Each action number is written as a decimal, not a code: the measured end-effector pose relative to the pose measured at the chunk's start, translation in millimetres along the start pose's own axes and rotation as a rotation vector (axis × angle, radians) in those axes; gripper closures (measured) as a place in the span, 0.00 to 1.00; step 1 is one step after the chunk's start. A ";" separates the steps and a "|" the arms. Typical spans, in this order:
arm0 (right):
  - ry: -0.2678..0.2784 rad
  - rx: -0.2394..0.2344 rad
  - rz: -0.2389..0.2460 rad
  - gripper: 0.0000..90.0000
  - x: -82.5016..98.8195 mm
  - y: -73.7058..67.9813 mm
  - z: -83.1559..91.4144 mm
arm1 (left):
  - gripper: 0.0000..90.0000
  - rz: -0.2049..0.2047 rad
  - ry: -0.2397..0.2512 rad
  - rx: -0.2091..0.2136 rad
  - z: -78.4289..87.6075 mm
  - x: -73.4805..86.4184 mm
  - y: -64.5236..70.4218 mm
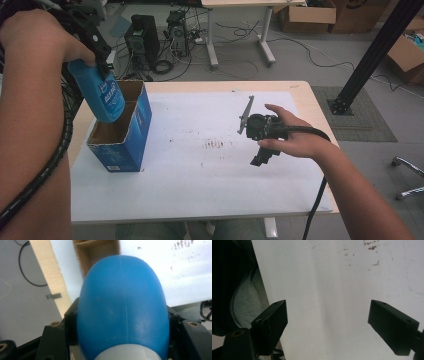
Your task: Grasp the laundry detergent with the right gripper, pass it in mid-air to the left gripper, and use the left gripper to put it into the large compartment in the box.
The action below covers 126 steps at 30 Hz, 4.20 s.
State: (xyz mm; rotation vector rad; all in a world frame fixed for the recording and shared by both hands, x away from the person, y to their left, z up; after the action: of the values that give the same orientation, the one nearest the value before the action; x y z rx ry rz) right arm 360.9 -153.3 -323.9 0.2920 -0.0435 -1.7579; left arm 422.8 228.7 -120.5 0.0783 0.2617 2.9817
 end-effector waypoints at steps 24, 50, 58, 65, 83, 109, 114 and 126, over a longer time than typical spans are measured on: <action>-0.017 -0.019 0.009 0.18 -5.5 -2.7 -7.6 | 0.43 0.013 -0.017 0.034 -116.0 -13.8 -48.0; -0.012 -0.039 -0.012 0.17 2.5 -4.8 -16.7 | 0.43 0.024 -0.065 0.046 -200.1 -22.7 -61.8; -0.017 -0.049 -0.003 0.17 1.7 -6.3 -20.4 | 0.43 -0.006 -0.063 0.019 -202.0 -22.4 -56.2; -0.018 -0.052 -0.005 0.17 0.8 -6.3 -21.8 | 0.43 -0.016 -0.051 0.015 -202.1 -22.4 -56.0; -0.024 -0.057 -0.003 0.17 0.3 -7.1 -20.8 | 0.33 -0.016 -0.057 0.040 -198.1 -18.3 -58.3; -0.015 -0.053 0.000 0.17 -1.7 -6.7 -21.3 | 0.23 -0.059 0.037 0.014 -134.9 -11.1 -47.8; -0.015 -0.054 0.003 0.17 -3.2 -6.9 -21.5 | 0.20 -0.071 0.048 0.017 -122.8 -8.7 -46.5; -0.009 -0.054 -0.002 0.17 -5.8 -5.9 -19.1 | 0.11 -0.160 0.054 0.040 -104.4 -9.8 -24.7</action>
State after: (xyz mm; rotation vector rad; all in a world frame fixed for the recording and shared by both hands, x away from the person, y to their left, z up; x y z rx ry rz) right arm 360.5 -143.9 -342.4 0.2451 -0.0026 -1.7593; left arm 429.2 233.5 -227.9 -0.0183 0.3174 2.8225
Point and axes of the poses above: each handheld gripper's, and its own axes: z roughly backward along the jaws, x roughly out of its underside, y roughly to its right, the point moved 4 cm from there along -z, roughly forward along the jaws, and after that the axes turned 12 degrees about x, right-handed, at the moved point
